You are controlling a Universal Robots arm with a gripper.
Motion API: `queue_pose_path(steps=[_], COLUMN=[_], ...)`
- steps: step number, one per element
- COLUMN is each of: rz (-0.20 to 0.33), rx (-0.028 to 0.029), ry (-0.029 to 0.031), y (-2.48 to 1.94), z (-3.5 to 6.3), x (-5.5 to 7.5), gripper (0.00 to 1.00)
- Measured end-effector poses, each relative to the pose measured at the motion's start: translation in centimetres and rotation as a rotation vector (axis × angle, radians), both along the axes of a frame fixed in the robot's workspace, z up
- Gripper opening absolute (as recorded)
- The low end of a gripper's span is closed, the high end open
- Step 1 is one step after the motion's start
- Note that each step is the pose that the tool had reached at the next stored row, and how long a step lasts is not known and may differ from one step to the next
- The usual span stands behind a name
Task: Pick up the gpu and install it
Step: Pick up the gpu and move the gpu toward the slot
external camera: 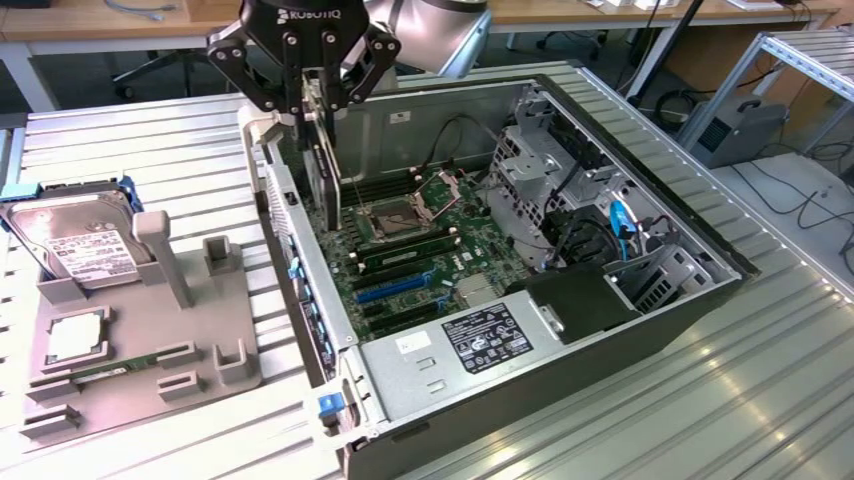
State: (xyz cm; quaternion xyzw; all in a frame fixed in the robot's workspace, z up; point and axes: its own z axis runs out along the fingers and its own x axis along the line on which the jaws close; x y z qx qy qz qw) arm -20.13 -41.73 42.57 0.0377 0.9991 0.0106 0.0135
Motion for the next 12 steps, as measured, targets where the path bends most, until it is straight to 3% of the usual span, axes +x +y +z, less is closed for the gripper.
queue_pose_path(steps=[12], rz=[0.0], rx=[-0.001], ry=[0.0], y=[0.0], z=[-0.25], x=[0.82], gripper=[0.27])
